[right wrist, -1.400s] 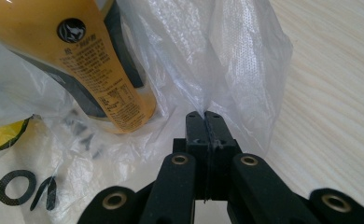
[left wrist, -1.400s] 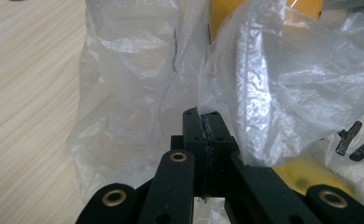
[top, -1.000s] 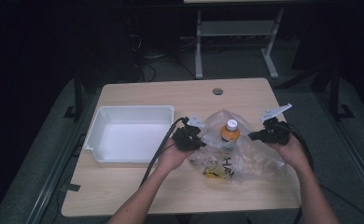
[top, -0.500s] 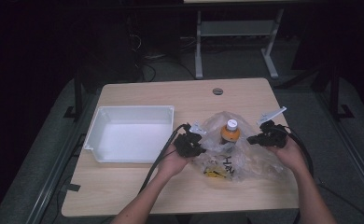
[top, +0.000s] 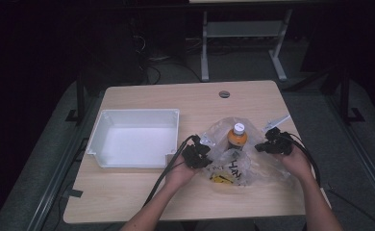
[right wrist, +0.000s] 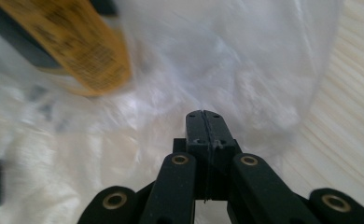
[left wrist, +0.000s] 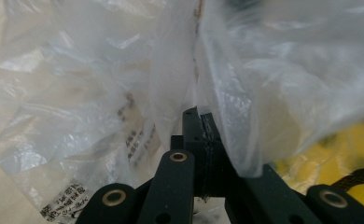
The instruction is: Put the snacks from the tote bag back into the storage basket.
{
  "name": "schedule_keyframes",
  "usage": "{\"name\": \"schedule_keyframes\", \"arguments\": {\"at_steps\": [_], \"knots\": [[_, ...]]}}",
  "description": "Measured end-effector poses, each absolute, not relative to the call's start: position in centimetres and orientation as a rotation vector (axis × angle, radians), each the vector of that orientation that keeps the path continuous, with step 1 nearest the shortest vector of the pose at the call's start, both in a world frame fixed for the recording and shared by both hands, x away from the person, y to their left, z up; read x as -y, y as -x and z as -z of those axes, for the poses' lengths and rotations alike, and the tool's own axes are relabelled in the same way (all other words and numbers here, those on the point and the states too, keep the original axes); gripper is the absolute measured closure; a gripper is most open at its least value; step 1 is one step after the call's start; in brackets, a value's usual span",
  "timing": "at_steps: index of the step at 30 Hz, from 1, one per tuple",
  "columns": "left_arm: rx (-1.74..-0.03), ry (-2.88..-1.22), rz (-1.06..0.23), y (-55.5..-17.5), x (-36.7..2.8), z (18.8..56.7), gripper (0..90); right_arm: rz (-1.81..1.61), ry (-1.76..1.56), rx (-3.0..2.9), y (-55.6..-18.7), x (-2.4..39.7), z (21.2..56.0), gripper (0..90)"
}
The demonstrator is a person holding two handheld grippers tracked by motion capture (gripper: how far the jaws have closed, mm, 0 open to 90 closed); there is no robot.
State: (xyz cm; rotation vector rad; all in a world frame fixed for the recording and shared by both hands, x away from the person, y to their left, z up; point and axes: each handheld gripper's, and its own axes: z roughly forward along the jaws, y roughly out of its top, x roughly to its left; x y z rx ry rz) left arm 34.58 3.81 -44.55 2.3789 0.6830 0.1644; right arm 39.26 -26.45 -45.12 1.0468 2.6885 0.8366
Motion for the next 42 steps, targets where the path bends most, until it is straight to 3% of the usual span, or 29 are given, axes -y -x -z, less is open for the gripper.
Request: {"name": "schedule_keyframes", "arguments": {"at_steps": [13,16,29,42], "knots": [[-0.693,-2.366,-0.167,-34.2,-3.9,45.6,89.4,-0.903,-1.141,-2.624,-38.5,29.0,45.7,89.8],[-0.704,-2.354,-0.174,-34.1,-4.1,45.4,85.9,-0.943,-1.124,-2.611,-38.2,29.1,45.2,89.7],[-0.666,-2.277,-0.102,-33.3,-5.5,42.4,62.4,-1.055,-1.036,-2.579,-35.9,29.1,42.2,59.9],[-0.612,-2.252,-0.086,-32.8,-6.9,39.3,50.4,-1.156,-0.918,-2.553,-33.8,28.5,39.9,50.2]]}}
